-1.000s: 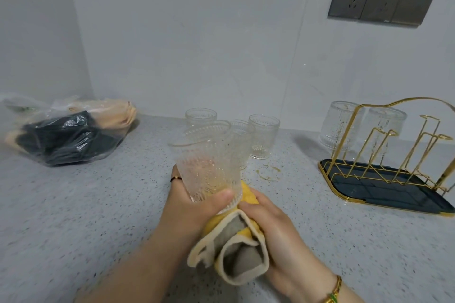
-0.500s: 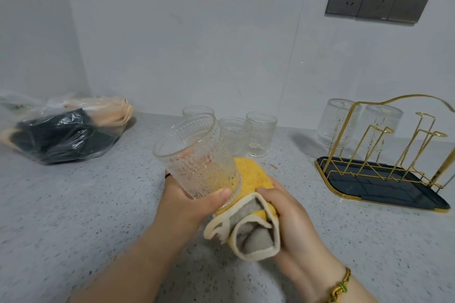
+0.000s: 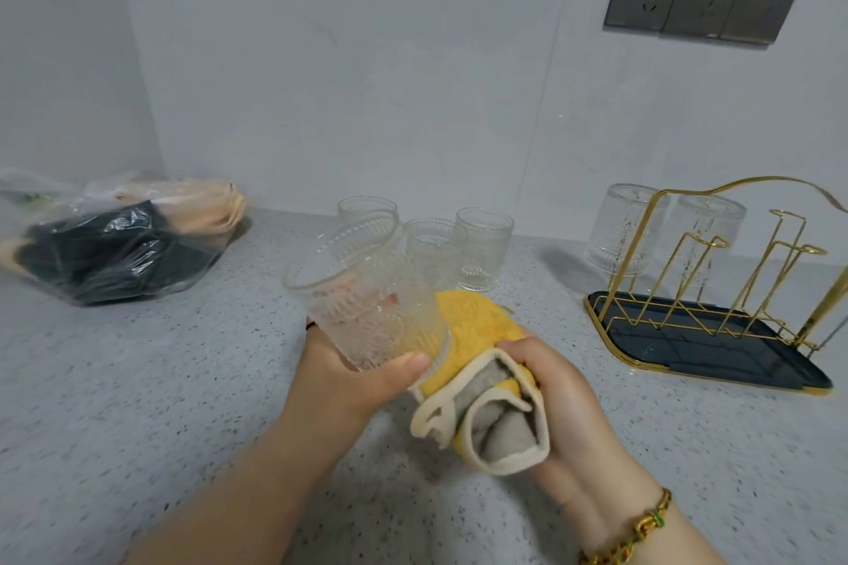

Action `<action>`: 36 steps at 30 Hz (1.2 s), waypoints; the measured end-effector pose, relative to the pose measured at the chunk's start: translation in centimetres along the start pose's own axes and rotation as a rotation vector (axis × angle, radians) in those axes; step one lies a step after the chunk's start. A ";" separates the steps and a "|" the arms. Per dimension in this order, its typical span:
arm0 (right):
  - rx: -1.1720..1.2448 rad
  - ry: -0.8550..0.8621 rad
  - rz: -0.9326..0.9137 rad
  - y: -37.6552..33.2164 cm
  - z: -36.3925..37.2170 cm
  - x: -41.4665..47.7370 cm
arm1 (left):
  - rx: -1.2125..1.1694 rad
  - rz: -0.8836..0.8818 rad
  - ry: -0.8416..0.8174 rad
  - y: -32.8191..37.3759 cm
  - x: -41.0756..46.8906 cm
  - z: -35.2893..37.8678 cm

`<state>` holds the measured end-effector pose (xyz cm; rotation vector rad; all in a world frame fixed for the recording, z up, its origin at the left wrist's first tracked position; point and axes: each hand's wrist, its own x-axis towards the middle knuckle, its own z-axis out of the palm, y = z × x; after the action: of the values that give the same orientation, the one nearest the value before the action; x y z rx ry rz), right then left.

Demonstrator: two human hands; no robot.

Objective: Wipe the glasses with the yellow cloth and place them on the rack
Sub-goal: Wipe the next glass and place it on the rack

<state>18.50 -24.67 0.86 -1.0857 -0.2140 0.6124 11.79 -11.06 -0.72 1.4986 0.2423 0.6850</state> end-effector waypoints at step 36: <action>-0.686 -0.320 -0.479 -3.6 -3.6 0.4 | 0.448 -0.008 -0.375 -0.5 0.0 -1.4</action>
<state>21.73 -28.37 2.25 -1.5181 -0.9868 0.2688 11.14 -9.83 -1.31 2.0199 0.1161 0.3401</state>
